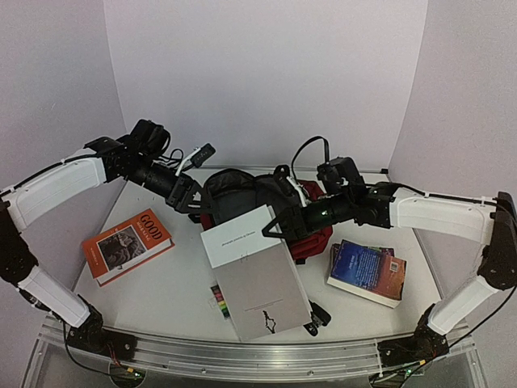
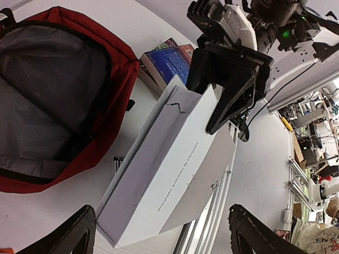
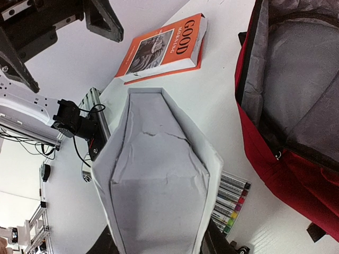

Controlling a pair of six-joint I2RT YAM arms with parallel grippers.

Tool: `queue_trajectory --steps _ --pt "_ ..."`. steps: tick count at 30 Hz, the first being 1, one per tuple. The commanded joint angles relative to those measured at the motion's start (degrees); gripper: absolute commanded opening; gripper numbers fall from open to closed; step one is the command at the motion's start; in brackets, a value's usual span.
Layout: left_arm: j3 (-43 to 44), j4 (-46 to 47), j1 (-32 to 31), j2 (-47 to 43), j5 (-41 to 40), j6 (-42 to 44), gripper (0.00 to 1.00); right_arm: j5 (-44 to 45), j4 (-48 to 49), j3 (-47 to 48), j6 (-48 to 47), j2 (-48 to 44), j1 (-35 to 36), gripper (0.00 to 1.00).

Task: Pack the student bag
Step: Pick up the book from the center of the board.

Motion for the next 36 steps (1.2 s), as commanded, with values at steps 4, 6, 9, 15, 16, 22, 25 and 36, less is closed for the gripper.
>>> queue_trajectory --steps 4,6,9,15,16,22,25,36 --pt "7.7 -1.8 -2.6 7.7 7.8 7.5 0.86 -4.9 -1.7 4.5 -4.4 -0.3 0.4 0.28" --pt "9.3 -3.9 -3.8 9.7 8.8 8.7 0.86 -5.5 -2.1 4.6 -4.8 -0.5 0.4 0.28" --pt "10.8 -7.4 -5.5 12.2 10.2 10.1 0.85 -6.4 -2.2 4.5 -5.2 -0.9 0.3 0.28" --pt "9.3 -7.9 -7.2 13.7 13.5 9.7 0.84 -7.3 -2.3 4.3 -5.6 -1.3 0.4 0.28" --pt "8.7 -7.8 -7.4 13.7 13.5 9.6 0.84 -7.7 -2.3 4.4 -5.7 -1.3 0.4 0.28" --pt "5.7 -5.9 -8.1 14.1 12.8 8.9 0.84 -10.8 -2.3 4.5 -5.9 -0.9 0.5 0.27" --pt "4.4 -2.1 -8.2 13.1 8.7 7.8 0.84 -11.5 -2.4 4.8 -5.9 -0.2 0.7 0.27" --pt "1.9 1.1 -8.3 11.0 10.6 7.0 0.75 -12.2 -2.4 4.7 -6.1 0.3 0.9 0.27"
